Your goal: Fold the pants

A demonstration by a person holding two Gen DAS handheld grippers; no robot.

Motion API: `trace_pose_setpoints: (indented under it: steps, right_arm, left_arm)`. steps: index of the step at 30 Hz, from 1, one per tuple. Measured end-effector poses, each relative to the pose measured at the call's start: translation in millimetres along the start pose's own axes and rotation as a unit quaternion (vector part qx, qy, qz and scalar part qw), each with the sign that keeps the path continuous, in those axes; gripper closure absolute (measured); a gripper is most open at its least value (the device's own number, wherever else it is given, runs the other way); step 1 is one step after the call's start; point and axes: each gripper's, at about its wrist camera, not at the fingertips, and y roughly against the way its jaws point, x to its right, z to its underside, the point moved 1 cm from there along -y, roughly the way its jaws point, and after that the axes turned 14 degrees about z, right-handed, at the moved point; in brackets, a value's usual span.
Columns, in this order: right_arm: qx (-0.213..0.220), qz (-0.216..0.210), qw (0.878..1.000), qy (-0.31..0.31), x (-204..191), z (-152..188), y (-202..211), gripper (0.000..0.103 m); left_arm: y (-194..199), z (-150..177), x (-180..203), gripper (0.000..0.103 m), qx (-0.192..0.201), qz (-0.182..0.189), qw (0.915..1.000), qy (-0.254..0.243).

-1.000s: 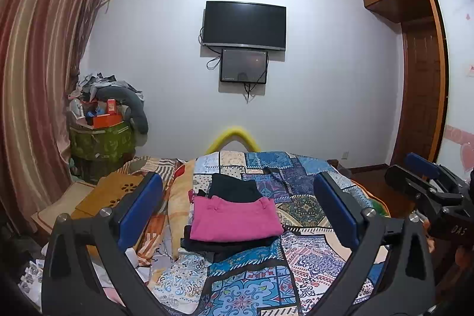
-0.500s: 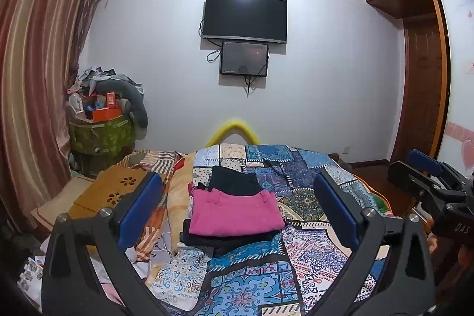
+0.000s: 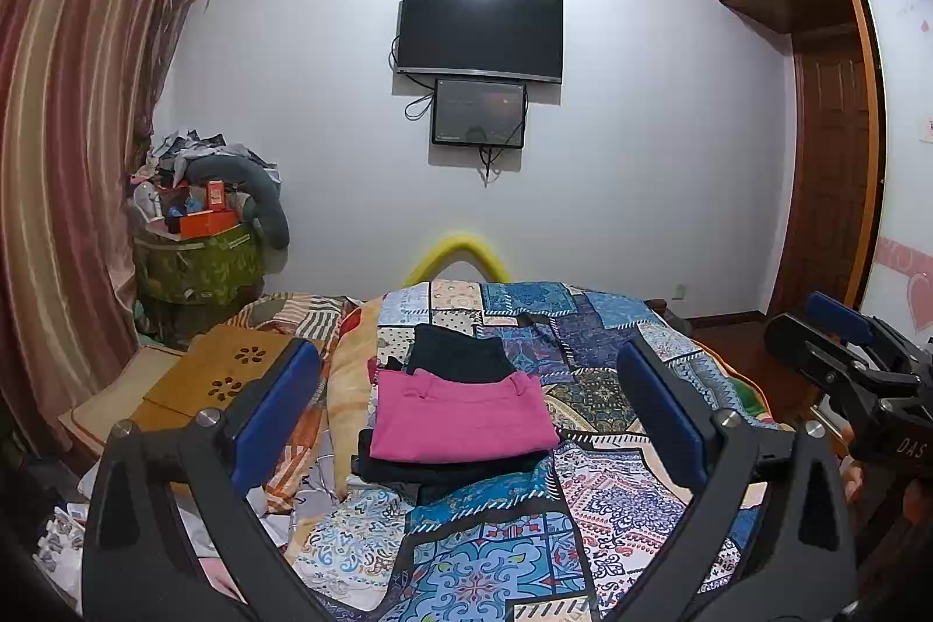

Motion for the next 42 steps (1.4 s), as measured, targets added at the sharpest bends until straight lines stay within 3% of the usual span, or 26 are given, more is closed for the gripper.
trace_pose_setpoints:
  steps: [42]
  right_arm:
    - [-0.005,-0.001,1.000,0.003,0.9,1.6,-1.0,0.000]
  left_arm:
    - [-9.7,2.6,-3.2,0.000,-0.017,0.025,0.9995,0.010]
